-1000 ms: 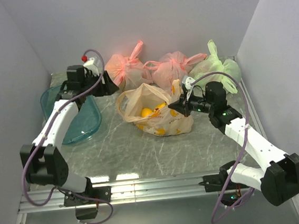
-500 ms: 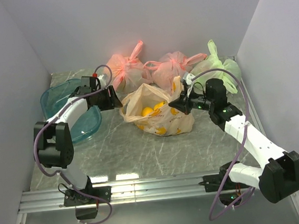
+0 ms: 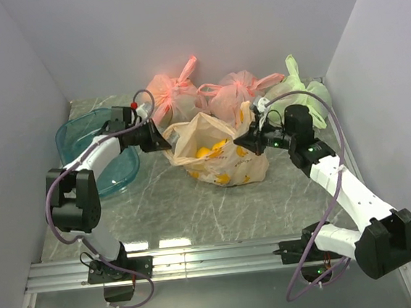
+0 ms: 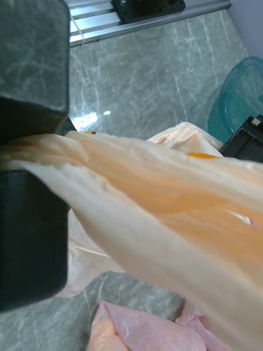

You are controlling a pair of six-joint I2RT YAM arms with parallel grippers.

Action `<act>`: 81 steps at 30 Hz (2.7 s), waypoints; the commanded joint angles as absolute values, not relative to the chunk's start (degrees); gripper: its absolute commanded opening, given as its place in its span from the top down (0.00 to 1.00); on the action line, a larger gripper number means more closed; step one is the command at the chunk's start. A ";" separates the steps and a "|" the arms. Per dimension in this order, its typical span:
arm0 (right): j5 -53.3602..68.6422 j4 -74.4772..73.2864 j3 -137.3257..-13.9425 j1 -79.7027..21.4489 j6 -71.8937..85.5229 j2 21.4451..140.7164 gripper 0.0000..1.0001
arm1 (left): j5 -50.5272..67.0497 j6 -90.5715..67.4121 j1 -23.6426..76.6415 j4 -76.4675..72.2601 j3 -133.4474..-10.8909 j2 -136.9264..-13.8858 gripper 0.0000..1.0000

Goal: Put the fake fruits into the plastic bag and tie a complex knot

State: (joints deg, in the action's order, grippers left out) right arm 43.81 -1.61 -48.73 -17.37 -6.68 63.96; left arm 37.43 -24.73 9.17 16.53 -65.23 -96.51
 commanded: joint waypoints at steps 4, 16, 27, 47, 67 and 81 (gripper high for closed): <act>46.83 -7.72 -64.73 -10.38 1.12 62.58 1.00 | 35.17 -18.64 9.13 27.14 -90.73 -89.04 1.00; 47.56 -12.14 -56.02 -7.12 10.99 63.45 1.00 | 13.89 -8.88 17.31 31.64 -80.80 -71.90 1.00; 42.19 -11.07 -57.65 -3.69 12.13 78.23 1.00 | 6.52 -11.60 21.36 31.38 -76.46 -72.16 1.00; 31.74 -18.28 -61.43 -3.60 7.30 100.45 1.00 | -9.67 -5.98 20.66 23.91 -50.90 -71.63 1.00; 35.60 -10.31 -63.46 -6.57 -7.27 62.34 0.21 | 11.16 -8.44 25.22 34.54 -74.00 -73.39 1.00; 35.33 9.31 -68.72 -35.84 -15.38 80.76 0.12 | 10.64 -8.96 27.42 32.00 -71.46 -71.99 1.00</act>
State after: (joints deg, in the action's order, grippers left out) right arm 35.79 2.63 -64.77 -32.69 -13.37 78.17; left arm 11.03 -8.27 26.98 33.69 -72.27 -73.71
